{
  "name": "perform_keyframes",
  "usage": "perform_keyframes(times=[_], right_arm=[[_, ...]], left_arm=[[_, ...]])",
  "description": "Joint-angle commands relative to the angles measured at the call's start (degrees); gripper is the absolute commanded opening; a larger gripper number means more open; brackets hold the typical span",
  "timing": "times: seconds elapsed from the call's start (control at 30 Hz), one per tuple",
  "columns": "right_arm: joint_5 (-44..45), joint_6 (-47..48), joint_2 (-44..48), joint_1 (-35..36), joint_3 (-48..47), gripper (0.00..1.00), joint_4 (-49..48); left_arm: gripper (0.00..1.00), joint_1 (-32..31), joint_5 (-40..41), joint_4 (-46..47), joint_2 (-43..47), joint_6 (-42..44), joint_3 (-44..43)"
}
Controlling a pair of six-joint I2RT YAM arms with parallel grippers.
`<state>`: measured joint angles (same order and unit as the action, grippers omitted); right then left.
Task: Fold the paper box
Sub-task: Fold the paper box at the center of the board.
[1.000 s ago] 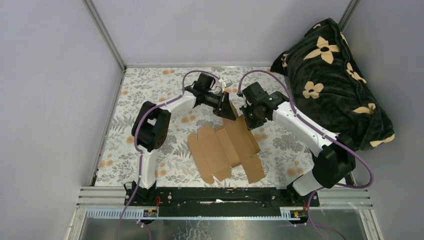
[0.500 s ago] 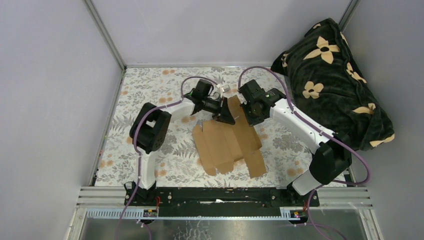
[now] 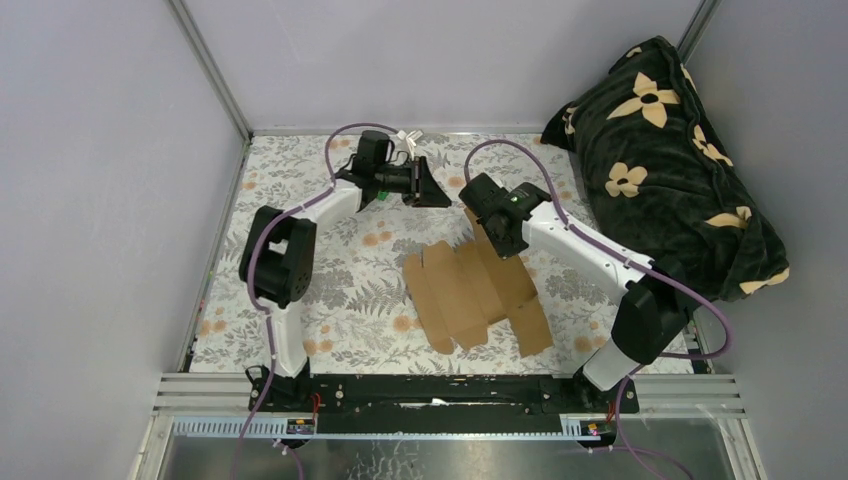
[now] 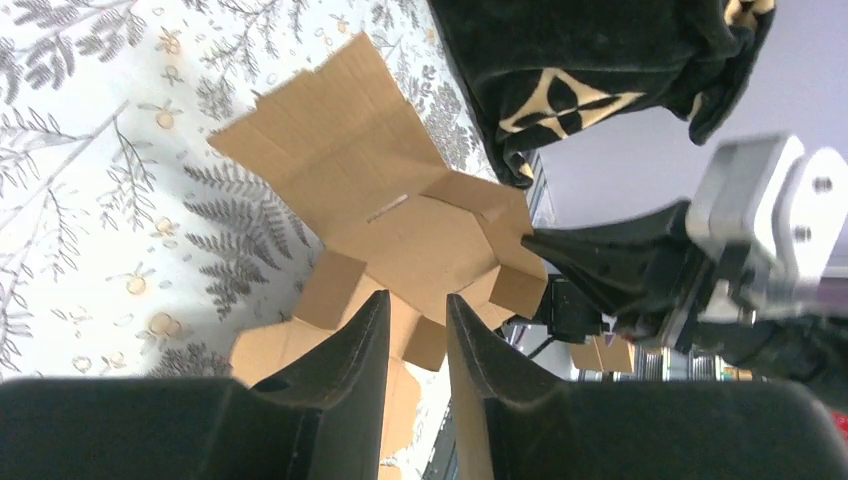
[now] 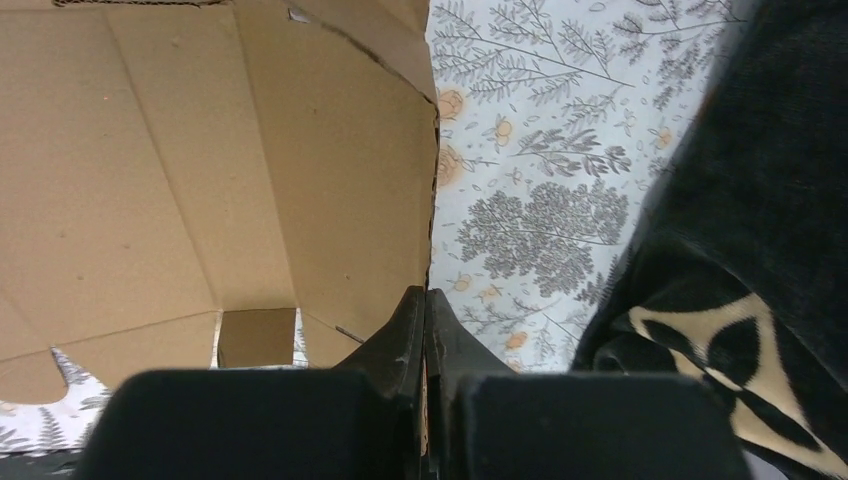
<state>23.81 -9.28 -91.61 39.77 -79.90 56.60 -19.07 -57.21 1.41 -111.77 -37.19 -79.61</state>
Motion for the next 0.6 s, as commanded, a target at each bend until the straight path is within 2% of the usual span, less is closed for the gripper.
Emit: perform_keyframes(times=[0.0, 0.27, 0.57], right_arm=[[9.05, -1.11, -1.61, 2.32, -2.91, 0.00, 3.49], [15.96, -2.55, -0.30, 6.52, -0.70, 0.00, 3.58], [18.48, -3.90, -1.47, 10.05, 0.57, 0.00, 3.82]], left_arm=[[0.34, 0.03, 2.87, 0.07, -6.28, -0.96, -7.55], [0.33, 0.15, 5.84, -5.44, -17.52, 0.58, -19.24], [0.34, 0.18, 5.29, -4.62, -25.53, -1.26, -26.33]])
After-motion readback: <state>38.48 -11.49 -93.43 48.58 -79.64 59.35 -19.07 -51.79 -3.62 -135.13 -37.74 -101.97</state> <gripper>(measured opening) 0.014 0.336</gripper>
